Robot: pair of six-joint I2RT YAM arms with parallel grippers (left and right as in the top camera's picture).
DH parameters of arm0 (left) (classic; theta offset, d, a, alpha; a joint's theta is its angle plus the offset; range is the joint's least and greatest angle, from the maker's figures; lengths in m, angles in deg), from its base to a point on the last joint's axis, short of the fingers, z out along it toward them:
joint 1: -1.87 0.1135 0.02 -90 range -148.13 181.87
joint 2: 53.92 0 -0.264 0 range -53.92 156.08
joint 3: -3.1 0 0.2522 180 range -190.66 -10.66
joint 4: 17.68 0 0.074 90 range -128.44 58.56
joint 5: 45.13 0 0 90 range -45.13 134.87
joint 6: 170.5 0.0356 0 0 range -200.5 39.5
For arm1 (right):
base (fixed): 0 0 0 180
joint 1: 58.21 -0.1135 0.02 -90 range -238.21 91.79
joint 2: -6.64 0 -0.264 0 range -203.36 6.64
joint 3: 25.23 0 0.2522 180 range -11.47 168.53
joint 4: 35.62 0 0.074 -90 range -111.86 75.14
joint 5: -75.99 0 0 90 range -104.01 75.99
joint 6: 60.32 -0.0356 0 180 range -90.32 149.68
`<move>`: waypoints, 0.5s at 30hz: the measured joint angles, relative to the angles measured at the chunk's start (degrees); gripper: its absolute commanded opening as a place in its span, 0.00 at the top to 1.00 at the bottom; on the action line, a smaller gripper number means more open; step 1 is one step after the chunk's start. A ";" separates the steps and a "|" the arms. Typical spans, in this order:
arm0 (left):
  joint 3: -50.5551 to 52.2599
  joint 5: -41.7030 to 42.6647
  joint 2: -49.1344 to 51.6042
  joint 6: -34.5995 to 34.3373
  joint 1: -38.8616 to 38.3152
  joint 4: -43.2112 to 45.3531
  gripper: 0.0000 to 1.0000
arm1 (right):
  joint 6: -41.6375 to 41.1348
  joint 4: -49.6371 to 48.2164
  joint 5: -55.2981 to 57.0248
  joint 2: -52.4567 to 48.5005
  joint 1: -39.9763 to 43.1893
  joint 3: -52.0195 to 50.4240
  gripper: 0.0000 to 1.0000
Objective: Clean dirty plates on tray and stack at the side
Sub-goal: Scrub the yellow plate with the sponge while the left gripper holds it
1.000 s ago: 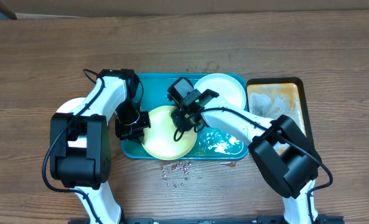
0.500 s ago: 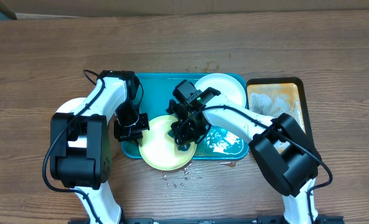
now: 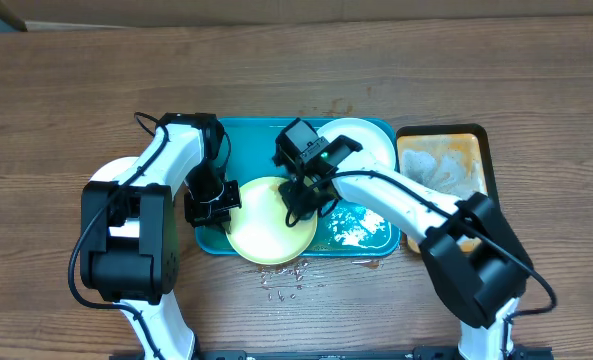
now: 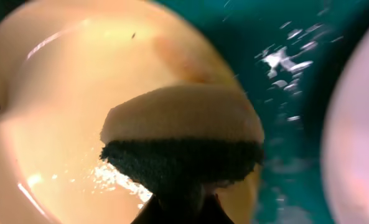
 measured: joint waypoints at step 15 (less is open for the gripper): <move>0.00 0.02 0.00 0.00 0.00 0.24 0.96 | 0.52 -8.20 3.34 1.55 0.09 0.09 0.96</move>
